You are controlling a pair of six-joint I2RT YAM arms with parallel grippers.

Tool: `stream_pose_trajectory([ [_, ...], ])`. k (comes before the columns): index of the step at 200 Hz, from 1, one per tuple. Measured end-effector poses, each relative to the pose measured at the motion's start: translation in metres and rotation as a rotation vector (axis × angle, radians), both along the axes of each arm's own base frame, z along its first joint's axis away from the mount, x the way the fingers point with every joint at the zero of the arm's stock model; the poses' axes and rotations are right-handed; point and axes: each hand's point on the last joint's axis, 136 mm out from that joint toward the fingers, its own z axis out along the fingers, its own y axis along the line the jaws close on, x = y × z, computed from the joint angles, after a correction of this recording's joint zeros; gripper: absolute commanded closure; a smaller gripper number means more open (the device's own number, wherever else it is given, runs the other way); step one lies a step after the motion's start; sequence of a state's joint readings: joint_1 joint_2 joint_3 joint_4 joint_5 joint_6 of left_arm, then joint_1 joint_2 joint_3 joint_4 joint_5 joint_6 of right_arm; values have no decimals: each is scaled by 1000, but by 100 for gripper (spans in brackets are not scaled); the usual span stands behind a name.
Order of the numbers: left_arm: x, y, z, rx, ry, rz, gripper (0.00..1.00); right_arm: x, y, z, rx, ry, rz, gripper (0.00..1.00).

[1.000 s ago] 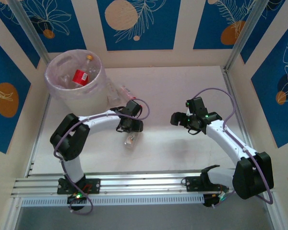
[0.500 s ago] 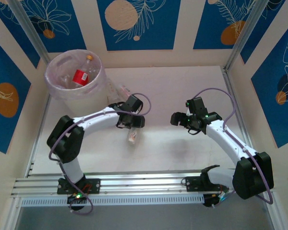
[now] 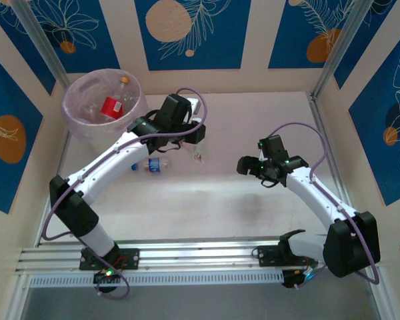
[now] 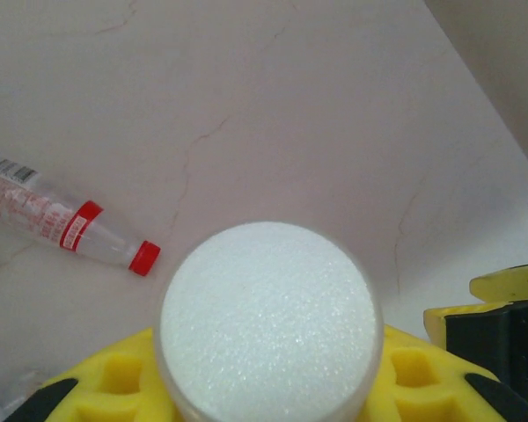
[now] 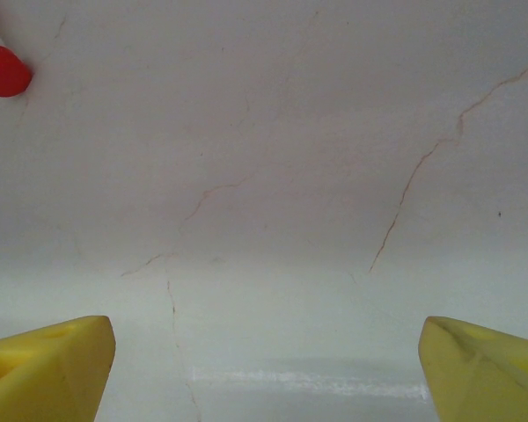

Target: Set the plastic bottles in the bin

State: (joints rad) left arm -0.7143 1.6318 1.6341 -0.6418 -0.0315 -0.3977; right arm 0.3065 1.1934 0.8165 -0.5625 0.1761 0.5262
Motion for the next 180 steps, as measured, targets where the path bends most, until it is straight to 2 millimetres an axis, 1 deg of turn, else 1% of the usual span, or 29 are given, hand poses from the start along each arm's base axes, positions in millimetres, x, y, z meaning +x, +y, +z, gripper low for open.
stream_pose_trajectory([
  [16,1,6,-4,13,15,2,80,-1,0,4,3,-11,0,10],
  [30,8,17,-4,10,24,20,81,-1,0,6,6,-20,0,10],
  [40,17,30,2,0,27,46,82,-1,-1,7,6,-20,-2,10],
  [49,27,45,13,-11,16,75,83,-1,-1,7,6,-19,-3,10],
  [56,37,58,26,-26,-4,101,84,-1,-2,7,6,-19,-5,10],
  [64,48,75,46,-53,-36,133,85,-1,-2,7,6,-19,-6,10],
  [75,61,101,81,-102,-103,182,86,-1,-3,7,6,-19,-7,10],
  [83,67,120,109,-134,-159,214,86,-1,-3,7,6,-20,-7,10],
  [96,70,151,151,-176,-250,262,86,-1,-3,7,6,-20,-7,10],
  [99,69,160,163,-188,-275,277,86,-1,-3,7,6,-19,-8,10],
  [108,66,181,189,-215,-336,307,87,-1,-3,7,6,-20,-8,10],
  [117,61,201,210,-238,-388,337,87,-1,-3,7,6,-19,-8,10],
  [131,54,231,232,-265,-446,390,89,-1,-3,7,6,-19,-8,10],
  [140,53,250,240,-269,-473,434,90,-1,-3,7,5,-19,-8,10],
  [153,55,276,245,-263,-499,496,91,-2,-3,7,4,-17,-8,10],
  [167,62,300,242,-244,-504,555,93,-2,-4,7,3,-16,-9,10],
  [180,72,318,237,-207,-503,596,93,-3,-6,8,2,-17,-14,10],
])
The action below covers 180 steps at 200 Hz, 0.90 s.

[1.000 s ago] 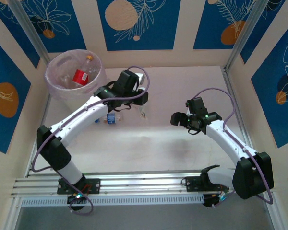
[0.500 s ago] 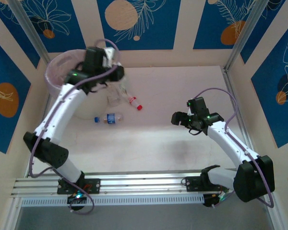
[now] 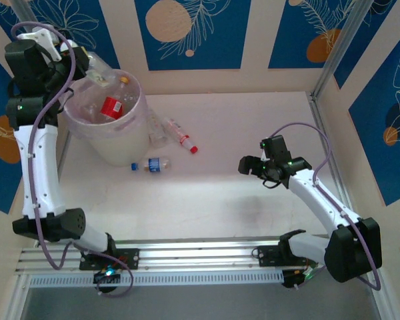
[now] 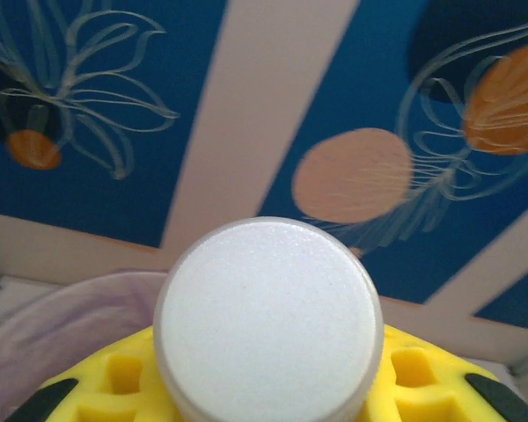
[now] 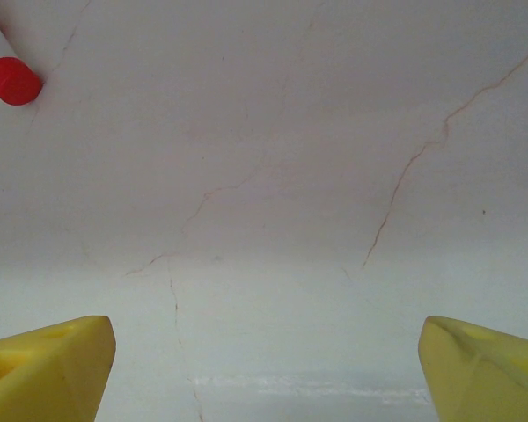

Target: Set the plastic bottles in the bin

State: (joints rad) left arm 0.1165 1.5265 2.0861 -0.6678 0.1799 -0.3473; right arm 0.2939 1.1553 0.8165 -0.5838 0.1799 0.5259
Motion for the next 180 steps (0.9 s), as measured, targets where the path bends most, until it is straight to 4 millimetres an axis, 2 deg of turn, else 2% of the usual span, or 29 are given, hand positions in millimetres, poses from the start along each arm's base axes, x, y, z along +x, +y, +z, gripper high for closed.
stream_pose_trajectory([
  [24,24,17,-2,84,16,38,94,0,-3,1,0,-1,-9,10],
  [38,38,21,-12,132,42,37,95,0,-3,1,0,-1,-9,10],
  [76,66,26,-70,241,192,-7,98,0,-3,1,0,0,-9,10],
  [104,72,30,-106,344,288,-31,100,-1,-3,1,-1,1,-9,10],
  [153,73,28,-134,505,369,-81,100,-1,-4,1,0,1,-12,10],
  [180,83,31,-156,548,419,-99,100,-1,-4,1,0,1,-12,10],
])
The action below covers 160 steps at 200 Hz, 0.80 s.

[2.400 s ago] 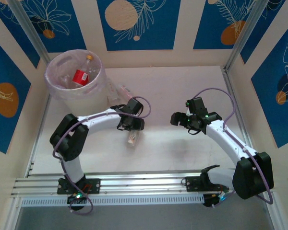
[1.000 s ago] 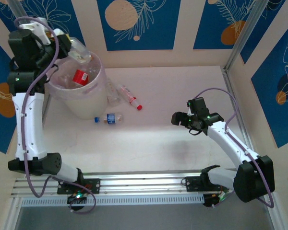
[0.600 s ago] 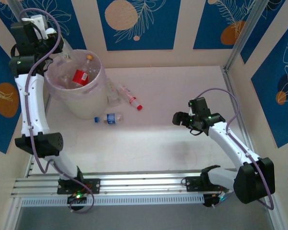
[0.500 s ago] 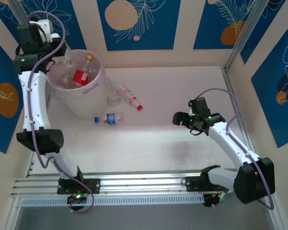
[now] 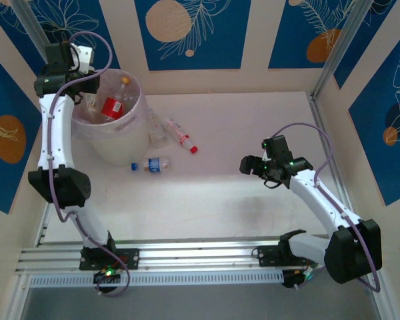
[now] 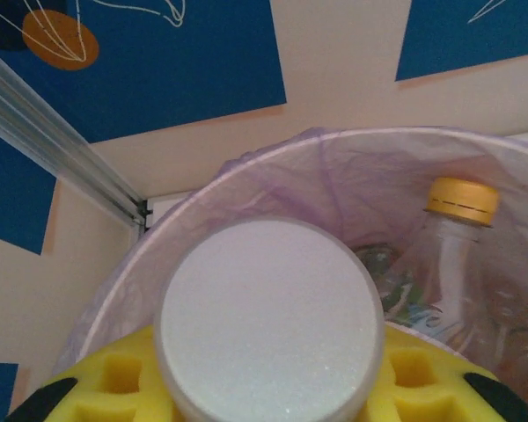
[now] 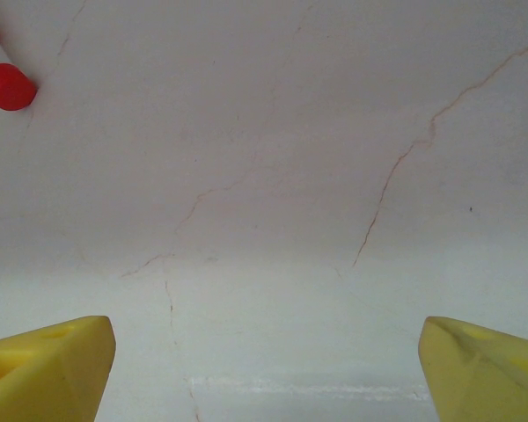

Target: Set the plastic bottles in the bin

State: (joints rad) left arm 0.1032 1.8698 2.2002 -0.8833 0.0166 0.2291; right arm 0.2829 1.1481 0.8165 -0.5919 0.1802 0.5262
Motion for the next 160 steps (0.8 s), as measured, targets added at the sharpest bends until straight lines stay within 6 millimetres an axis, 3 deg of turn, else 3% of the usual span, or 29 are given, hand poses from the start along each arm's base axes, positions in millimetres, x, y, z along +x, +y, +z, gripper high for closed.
stream_pose_trajectory([
  [43,18,-6,-12,24,2,-38,97,0,0,0,0,1,-1,10],
  [86,24,-8,-16,24,1,-54,47,0,-1,-1,0,1,-2,10],
  [106,19,-15,-27,0,44,-77,34,0,0,-1,0,3,-2,10],
  [160,13,-39,-23,-98,38,-158,4,0,0,-7,-7,26,0,10],
])
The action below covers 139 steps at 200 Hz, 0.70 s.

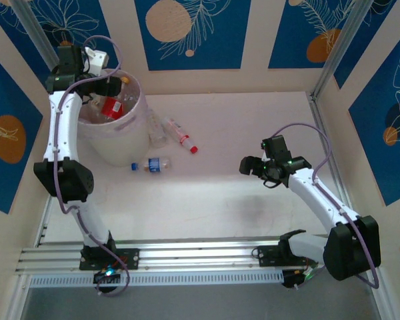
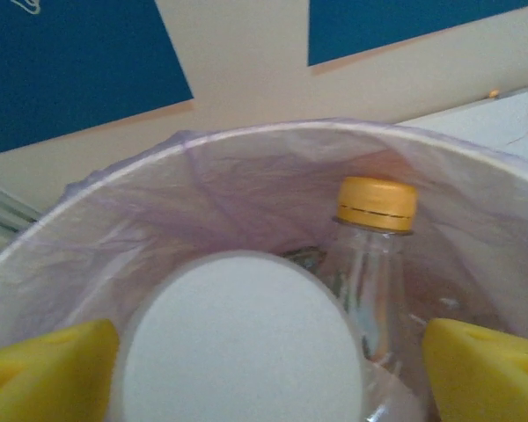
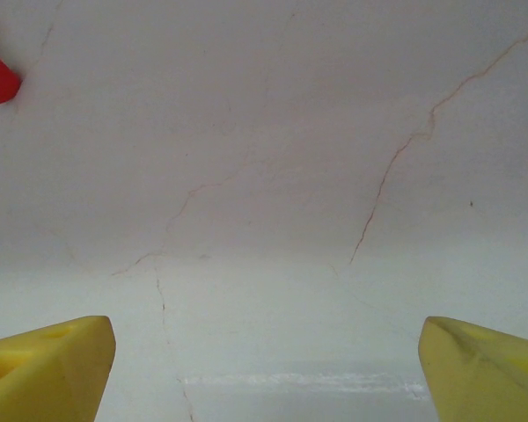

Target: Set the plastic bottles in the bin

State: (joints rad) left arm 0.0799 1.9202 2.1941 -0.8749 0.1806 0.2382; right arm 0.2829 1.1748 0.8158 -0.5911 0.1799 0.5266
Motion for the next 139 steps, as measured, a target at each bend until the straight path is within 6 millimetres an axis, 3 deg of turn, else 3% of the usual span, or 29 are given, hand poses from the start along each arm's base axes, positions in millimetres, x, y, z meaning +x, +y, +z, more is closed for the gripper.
stream_pose_trajectory([
  [48,-18,-8,31,-61,-50,0,2,0,2,0,0,1,6,10],
  [97,-33,-9,60,-102,-113,35,21,0,2,0,4,-1,0,10],
  [139,-30,-11,48,-157,-100,58,40,0,4,0,4,-1,6,10],
])
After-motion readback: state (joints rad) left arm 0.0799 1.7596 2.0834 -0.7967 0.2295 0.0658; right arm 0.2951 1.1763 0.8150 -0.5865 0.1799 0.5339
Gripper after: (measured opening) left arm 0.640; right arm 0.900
